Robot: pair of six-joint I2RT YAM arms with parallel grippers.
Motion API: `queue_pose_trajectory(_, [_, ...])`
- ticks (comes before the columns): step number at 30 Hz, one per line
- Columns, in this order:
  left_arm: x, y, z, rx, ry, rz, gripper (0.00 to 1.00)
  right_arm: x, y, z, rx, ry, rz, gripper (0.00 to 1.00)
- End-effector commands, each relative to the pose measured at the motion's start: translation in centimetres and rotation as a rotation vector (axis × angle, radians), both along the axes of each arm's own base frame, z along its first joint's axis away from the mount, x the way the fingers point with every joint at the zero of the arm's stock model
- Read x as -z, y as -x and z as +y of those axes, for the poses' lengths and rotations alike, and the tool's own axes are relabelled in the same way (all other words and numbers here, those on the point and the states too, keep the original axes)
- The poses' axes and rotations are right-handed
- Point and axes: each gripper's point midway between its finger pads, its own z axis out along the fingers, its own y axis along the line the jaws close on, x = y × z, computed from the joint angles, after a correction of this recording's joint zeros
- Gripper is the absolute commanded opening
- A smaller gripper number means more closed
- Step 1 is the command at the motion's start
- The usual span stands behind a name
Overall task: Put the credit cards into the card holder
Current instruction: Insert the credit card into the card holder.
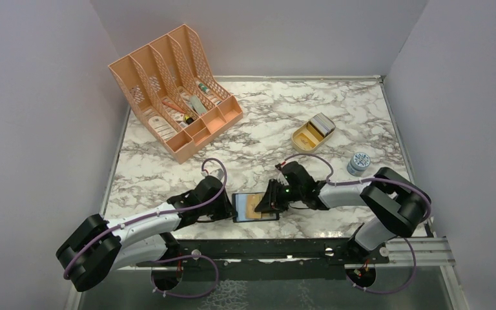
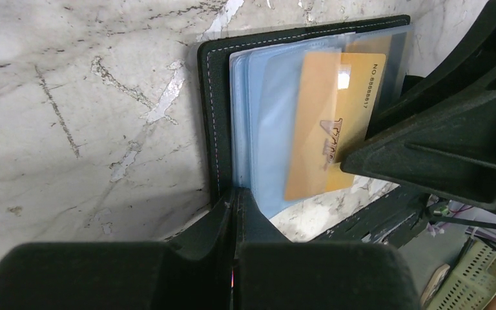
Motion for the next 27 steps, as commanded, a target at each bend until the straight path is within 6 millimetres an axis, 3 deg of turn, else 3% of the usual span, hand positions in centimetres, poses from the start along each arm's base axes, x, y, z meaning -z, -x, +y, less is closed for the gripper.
queue_pose_trajectory(1, [0.2,1.2,-0.2,0.030,0.026,0.032,0.01,0.6,-0.4,-1.5,0.002,0.146,-0.044,0.28])
queue_pose_trajectory(4, [0.1,1.2,-0.2,0.028,0.031,0.029,0.01,-0.1,-1.0,-2.4,0.010,0.213,-0.080,0.38])
queue_pose_trajectory(8, [-0.3,1.0,-0.4,0.029,0.042,0.017,0.01,-0.9,-1.5,-2.8,0.010,0.244,-0.116,0.42])
queue_pose_trajectory(12, [-0.5,0.8,-0.4,0.025,0.039,0.004,0.01,-1.6,-1.9,-1.7,-0.014,0.220,-0.153,0.45])
queue_pose_trajectory(23, [0.1,0.6,-0.3,0.024,0.023,0.003,0.01,-0.4,-1.4,1.4,-0.101,0.193,-0.162,0.49])
queue_pose_trajectory(27, [0.6,0.7,-0.2,0.027,0.010,0.008,0.01,-1.4,-1.0,2.4,-0.147,0.118,-0.214,0.49])
